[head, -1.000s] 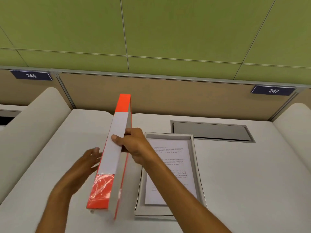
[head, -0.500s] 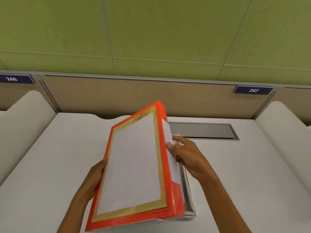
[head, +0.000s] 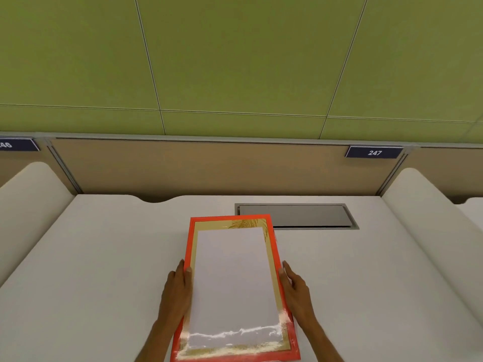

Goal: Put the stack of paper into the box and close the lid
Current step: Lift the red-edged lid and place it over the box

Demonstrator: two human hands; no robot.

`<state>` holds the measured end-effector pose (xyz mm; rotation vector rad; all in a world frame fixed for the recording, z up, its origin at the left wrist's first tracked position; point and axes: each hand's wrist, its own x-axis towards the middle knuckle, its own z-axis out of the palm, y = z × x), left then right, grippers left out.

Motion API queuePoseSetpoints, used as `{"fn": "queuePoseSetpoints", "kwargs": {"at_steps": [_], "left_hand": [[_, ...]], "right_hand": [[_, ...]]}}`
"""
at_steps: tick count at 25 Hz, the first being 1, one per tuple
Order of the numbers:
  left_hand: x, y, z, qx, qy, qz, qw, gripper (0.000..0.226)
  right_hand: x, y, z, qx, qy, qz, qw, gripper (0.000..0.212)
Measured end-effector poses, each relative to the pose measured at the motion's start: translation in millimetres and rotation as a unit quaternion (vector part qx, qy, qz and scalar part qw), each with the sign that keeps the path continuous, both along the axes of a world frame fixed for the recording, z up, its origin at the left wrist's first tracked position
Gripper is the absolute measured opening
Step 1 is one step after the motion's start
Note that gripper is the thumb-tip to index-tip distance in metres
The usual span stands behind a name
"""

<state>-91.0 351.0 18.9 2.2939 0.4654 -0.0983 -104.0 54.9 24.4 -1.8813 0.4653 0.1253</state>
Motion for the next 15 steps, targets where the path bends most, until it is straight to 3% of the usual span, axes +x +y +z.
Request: {"fn": "queuePoseSetpoints", "kwargs": {"at_steps": [7, 11, 13, 15], "left_hand": [[15, 2, -16, 0.038, 0.000, -0.014, 0.999, 0.061], [16, 3, -27, 0.035, 0.004, -0.023, 0.999, 0.058], [11, 2, -28, 0.062, 0.005, -0.023, 0.998, 0.056], [8, 0, -28, 0.173, -0.051, -0.032, 0.983, 0.056]], "right_hand": [[9, 2, -26, -0.016, -0.014, 0.020, 1.000, 0.040], [9, 4, -29, -0.053, -0.009, 0.037, 0.998, 0.049], [8, 9, -30, -0.117, -0.011, 0.068, 0.991, 0.060], [8, 19, -34, -0.265, -0.042, 0.082, 0.960, 0.064]]}}
